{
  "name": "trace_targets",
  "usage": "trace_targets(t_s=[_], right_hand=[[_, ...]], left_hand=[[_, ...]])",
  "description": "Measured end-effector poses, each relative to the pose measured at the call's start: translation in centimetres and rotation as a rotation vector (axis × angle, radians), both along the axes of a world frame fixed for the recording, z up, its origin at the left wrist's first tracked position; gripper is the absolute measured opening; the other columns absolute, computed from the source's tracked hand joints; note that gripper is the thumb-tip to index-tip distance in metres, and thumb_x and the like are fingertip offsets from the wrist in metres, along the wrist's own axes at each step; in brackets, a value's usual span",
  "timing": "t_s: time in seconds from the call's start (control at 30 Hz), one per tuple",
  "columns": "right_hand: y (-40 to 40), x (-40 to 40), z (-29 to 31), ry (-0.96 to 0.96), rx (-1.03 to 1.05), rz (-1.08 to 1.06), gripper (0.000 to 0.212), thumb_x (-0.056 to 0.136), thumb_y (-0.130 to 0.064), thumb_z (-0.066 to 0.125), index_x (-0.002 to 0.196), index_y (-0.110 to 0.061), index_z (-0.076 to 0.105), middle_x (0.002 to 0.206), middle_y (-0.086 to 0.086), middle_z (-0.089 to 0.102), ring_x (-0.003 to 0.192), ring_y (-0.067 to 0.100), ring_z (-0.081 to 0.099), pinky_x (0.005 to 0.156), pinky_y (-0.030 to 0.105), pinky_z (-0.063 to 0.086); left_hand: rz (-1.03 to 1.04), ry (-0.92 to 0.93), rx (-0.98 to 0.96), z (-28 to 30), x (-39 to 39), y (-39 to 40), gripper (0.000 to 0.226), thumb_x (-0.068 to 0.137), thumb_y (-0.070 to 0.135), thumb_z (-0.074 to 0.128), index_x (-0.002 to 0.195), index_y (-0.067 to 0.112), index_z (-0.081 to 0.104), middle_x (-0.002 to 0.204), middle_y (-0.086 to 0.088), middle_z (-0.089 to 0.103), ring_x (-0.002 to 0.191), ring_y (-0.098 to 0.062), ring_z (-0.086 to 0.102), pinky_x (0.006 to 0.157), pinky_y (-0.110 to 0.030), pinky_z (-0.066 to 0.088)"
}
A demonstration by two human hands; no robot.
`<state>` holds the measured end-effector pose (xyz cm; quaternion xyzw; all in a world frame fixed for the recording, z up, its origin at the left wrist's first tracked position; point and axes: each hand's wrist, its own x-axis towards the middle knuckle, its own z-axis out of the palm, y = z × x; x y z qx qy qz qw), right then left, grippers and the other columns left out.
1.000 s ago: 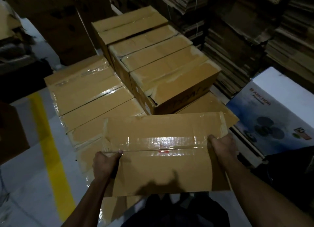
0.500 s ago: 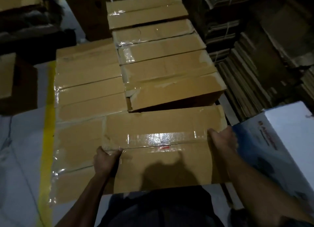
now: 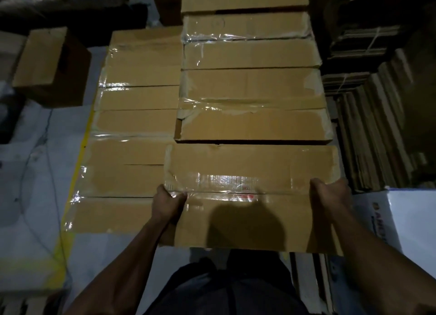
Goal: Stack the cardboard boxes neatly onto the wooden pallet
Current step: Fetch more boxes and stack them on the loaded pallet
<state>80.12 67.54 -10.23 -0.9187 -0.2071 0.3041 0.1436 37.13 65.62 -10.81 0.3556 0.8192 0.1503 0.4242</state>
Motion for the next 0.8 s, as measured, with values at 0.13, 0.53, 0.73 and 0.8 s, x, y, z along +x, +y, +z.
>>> trace_targets(t_s=[0.13, 0.53, 0.73, 0.8], right_hand=[[1.1, 0.4, 0.1, -0.008, -0.007, 0.003, 0.084, 0.074, -0.053, 0.076, 0.138, -0.009, 0.041, 0.130, 0.020, 0.055, 0.113, 0.043, 0.056, 0.094, 0.053, 0.048], [2.5, 1.0, -2.8, -0.057, -0.044, 0.051, 0.090, 0.073, -0.049, 0.077, 0.143, -0.008, 0.037, 0.138, 0.022, 0.050, 0.120, 0.043, 0.052, 0.099, 0.057, 0.046], [2.7, 1.5, -3.4, -0.073, -0.064, 0.077, 0.092, 0.070, -0.053, 0.075, 0.142, -0.009, 0.039, 0.136, 0.022, 0.052, 0.119, 0.043, 0.053, 0.099, 0.057, 0.045], [2.7, 1.8, -3.5, -0.069, -0.074, 0.073, 0.092, 0.069, -0.053, 0.075, 0.141, -0.009, 0.040, 0.136, 0.022, 0.052, 0.119, 0.043, 0.053, 0.099, 0.057, 0.045]], left_hand=[[-0.015, -0.032, -0.003, -0.8, 0.4, 0.9, 0.071, 0.068, 0.054, 0.078, 0.121, 0.016, 0.050, 0.110, -0.003, 0.065, 0.097, -0.028, 0.064, 0.088, -0.049, 0.056], [-0.004, -0.054, -0.050, -1.5, 1.3, 2.1, 0.082, 0.063, 0.054, 0.072, 0.127, 0.014, 0.040, 0.119, -0.012, 0.059, 0.103, -0.035, 0.061, 0.089, -0.052, 0.055], [0.013, -0.107, -0.058, -1.5, 1.2, 2.3, 0.067, 0.070, 0.047, 0.072, 0.121, 0.020, 0.039, 0.114, -0.007, 0.059, 0.097, -0.029, 0.062, 0.087, -0.051, 0.056], [0.006, -0.115, -0.053, -1.2, 1.5, 2.3, 0.067, 0.072, 0.046, 0.072, 0.123, 0.018, 0.039, 0.113, -0.006, 0.059, 0.096, -0.029, 0.062, 0.087, -0.051, 0.056]])
